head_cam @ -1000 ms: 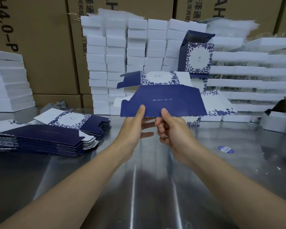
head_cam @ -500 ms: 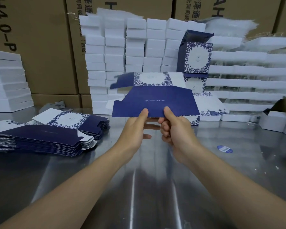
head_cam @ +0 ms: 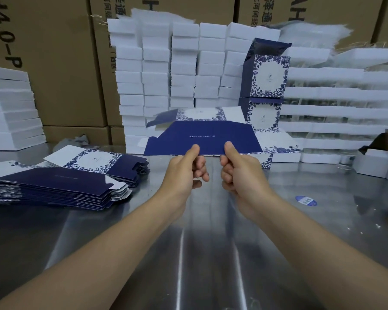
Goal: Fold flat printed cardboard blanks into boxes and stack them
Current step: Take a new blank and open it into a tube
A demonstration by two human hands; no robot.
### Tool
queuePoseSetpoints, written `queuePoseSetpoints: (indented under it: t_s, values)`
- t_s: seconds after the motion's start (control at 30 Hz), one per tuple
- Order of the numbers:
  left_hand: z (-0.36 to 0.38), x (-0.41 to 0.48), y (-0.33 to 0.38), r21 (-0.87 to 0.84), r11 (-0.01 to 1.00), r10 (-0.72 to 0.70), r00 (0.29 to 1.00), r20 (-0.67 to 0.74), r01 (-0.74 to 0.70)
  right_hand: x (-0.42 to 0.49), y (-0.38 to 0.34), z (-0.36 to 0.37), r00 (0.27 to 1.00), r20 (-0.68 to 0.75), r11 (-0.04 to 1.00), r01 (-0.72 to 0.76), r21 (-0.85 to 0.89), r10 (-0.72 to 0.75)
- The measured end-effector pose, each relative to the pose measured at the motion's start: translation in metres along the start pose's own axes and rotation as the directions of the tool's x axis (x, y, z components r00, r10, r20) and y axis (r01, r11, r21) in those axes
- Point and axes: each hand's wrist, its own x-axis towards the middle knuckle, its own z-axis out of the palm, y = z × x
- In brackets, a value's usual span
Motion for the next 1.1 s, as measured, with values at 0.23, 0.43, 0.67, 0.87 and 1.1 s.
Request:
queuePoseSetpoints:
  t_s: [0.23,0.43,0.67,0.87,1.1]
  values:
    - [0.003,-0.001,-0.003,0.001,1.0,-0.018,1.0,-0.003,0.018,-0.006,0.005,0.006,0.997,0.071,0.999,-0.016,-0.052,0.02]
    - [-0.002,0.001,-0.007,0.039,0.998,-0.06,0.994,0.092,0.057,-0.008,0.006,0.005,0.988,0.137,0.994,-0.06,-0.088,0.072]
    - [-0.005,0.005,-0.002,0.025,1.0,-0.006,0.999,-0.04,0.007,-0.004,0.006,0.002,0.992,0.107,0.995,-0.058,-0.082,0.066]
    - [-0.024,0.019,-0.013,0.341,0.937,0.168,0.948,-0.27,-0.069,-0.006,0.002,0.003,0.984,0.174,0.959,0.016,-0.283,0.035]
    - [-0.083,0.029,-0.02,0.944,0.303,0.497,0.867,-0.042,-0.128,0.008,-0.02,-0.021,0.989,0.127,0.997,-0.071,-0.026,0.074]
